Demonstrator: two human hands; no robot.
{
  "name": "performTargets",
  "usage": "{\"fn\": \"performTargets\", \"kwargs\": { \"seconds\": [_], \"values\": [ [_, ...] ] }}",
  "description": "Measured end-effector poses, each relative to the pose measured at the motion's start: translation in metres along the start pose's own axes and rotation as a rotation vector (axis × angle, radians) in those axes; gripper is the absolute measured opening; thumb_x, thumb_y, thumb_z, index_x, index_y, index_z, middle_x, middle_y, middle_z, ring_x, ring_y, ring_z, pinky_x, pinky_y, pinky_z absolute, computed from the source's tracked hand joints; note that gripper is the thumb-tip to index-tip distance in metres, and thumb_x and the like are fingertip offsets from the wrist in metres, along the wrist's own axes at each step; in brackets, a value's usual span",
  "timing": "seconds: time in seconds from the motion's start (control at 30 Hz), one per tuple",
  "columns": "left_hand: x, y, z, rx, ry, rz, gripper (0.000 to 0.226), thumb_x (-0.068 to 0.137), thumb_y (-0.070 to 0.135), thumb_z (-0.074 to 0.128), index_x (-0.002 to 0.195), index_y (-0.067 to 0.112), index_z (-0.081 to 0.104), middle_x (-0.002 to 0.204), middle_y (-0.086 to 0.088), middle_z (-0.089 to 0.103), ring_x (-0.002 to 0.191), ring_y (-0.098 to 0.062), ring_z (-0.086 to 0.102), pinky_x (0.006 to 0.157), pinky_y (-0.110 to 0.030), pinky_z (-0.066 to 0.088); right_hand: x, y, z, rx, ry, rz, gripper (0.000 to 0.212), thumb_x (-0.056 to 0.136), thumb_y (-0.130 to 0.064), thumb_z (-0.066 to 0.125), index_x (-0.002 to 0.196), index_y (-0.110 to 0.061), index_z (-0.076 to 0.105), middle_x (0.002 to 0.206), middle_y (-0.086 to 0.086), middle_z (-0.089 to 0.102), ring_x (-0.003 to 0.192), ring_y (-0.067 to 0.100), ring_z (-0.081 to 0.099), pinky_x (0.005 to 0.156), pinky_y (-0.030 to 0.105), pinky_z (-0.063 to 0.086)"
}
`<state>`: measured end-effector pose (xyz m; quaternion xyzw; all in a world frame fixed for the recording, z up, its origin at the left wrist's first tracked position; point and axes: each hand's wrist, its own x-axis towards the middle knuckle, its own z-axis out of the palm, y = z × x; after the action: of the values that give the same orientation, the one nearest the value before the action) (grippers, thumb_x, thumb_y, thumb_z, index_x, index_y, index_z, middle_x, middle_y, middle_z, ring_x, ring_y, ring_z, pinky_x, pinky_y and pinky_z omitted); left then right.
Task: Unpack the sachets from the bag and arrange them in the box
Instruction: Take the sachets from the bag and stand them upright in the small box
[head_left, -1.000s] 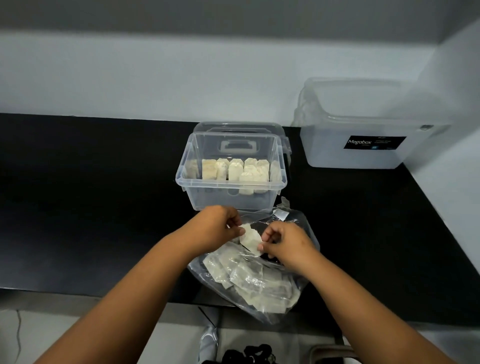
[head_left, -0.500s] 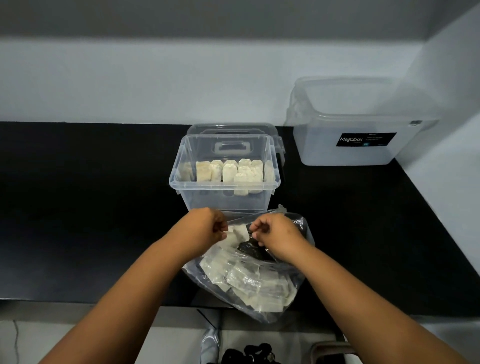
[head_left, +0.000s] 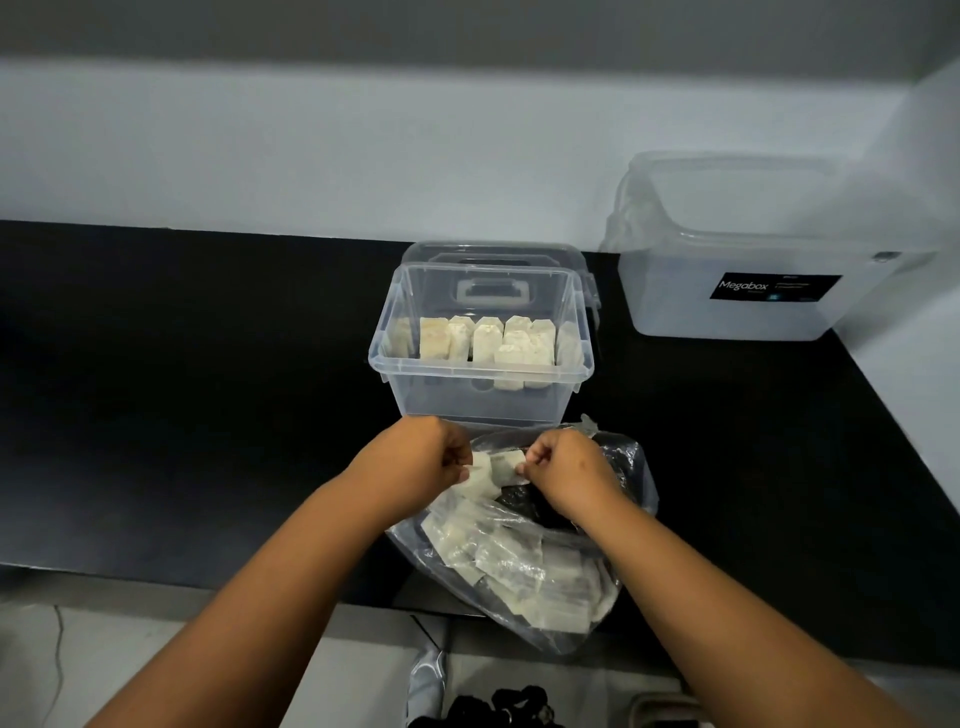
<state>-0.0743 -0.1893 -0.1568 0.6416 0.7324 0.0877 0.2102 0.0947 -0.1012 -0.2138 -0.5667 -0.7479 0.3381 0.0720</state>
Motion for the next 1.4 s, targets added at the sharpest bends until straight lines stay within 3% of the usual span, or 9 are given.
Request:
{"fn": "performTargets", "kwargs": {
  "seconds": [0.23, 0.37, 0.53, 0.87, 0.97, 1.1, 1.3, 1.4],
  "values": [
    [0.004, 0.004, -0.002, -0.027, -0.009, 0.017, 0.012, 0.085, 0.03, 0.07, 0.094, 0.023, 0.069, 0.089, 0.007, 0.069, 0.081, -0.008, 0.063, 0.078, -0.03, 0.055, -0.011, 0.02, -0.027, 0.084, -0.007, 0.002, 0.022, 0.084, -0.023, 0.073, 0.066, -0.024, 0.06, 0.059, -0.007, 0.06, 0.058, 0.012, 0.065, 0.066, 0.029, 0.053],
    [0.008, 0.014, -0.014, -0.034, -0.011, 0.043, 0.011, 0.085, 0.028, 0.069, 0.095, 0.023, 0.069, 0.088, 0.01, 0.068, 0.079, -0.005, 0.062, 0.076, -0.026, 0.054, -0.017, 0.011, -0.05, 0.003, -0.005, -0.115, 0.012, 0.086, -0.023, 0.069, 0.076, -0.025, 0.063, 0.075, -0.006, 0.064, 0.069, 0.014, 0.066, 0.068, 0.032, 0.055],
    [0.015, 0.028, -0.052, 0.018, 0.003, 0.106, 0.01, 0.087, 0.028, 0.067, 0.097, 0.025, 0.068, 0.088, 0.011, 0.066, 0.081, -0.005, 0.06, 0.072, -0.019, 0.048, -0.021, -0.019, -0.087, -0.179, -0.043, -0.3, 0.002, 0.087, -0.022, 0.066, 0.087, -0.024, 0.066, 0.078, -0.011, 0.063, 0.073, 0.004, 0.06, 0.066, 0.021, 0.048],
    [0.052, 0.008, -0.146, 0.037, 0.245, 0.148, 0.006, 0.085, 0.026, 0.07, 0.09, 0.024, 0.072, 0.083, 0.011, 0.068, 0.078, -0.004, 0.062, 0.067, -0.019, 0.044, 0.013, -0.099, -0.151, -0.261, -0.025, -0.538, 0.004, 0.086, -0.024, 0.069, 0.088, -0.026, 0.066, 0.08, -0.013, 0.064, 0.062, -0.007, 0.051, 0.058, 0.01, 0.036],
    [0.074, -0.005, -0.149, 0.065, 0.232, 0.121, 0.003, 0.085, 0.024, 0.07, 0.088, 0.024, 0.07, 0.084, 0.009, 0.068, 0.081, -0.009, 0.063, 0.07, -0.024, 0.047, 0.04, -0.113, -0.143, -0.287, -0.012, -0.546, 0.003, 0.086, -0.02, 0.068, 0.089, -0.021, 0.067, 0.082, -0.01, 0.066, 0.07, 0.003, 0.058, 0.06, 0.012, 0.038],
    [0.101, -0.015, -0.14, 0.168, 0.157, 0.077, 0.008, 0.085, 0.023, 0.069, 0.093, 0.02, 0.071, 0.09, 0.004, 0.068, 0.087, -0.014, 0.062, 0.077, -0.028, 0.049, 0.077, -0.122, -0.115, -0.363, -0.117, -0.484, 0.006, 0.088, -0.017, 0.067, 0.093, -0.019, 0.068, 0.082, -0.011, 0.061, 0.08, 0.009, 0.059, 0.063, 0.02, 0.041],
    [0.124, -0.029, -0.125, 0.27, 0.047, 0.088, 0.008, 0.086, 0.02, 0.067, 0.093, 0.022, 0.071, 0.089, 0.005, 0.066, 0.08, -0.013, 0.059, 0.071, -0.027, 0.046, 0.125, -0.125, -0.073, -0.499, -0.318, -0.375, 0.011, 0.087, -0.008, 0.064, 0.094, -0.015, 0.069, 0.08, -0.006, 0.061, 0.066, 0.012, 0.055, 0.061, 0.025, 0.045],
    [0.134, -0.031, -0.118, 0.302, 0.005, 0.084, 0.007, 0.085, 0.02, 0.067, 0.087, 0.027, 0.068, 0.086, 0.008, 0.065, 0.08, -0.013, 0.059, 0.075, -0.031, 0.052, 0.14, -0.127, -0.06, -0.545, -0.363, -0.325, 0.012, 0.087, -0.009, 0.064, 0.096, -0.014, 0.069, 0.082, -0.005, 0.063, 0.072, 0.014, 0.057, 0.062, 0.025, 0.045]
  ]
}}
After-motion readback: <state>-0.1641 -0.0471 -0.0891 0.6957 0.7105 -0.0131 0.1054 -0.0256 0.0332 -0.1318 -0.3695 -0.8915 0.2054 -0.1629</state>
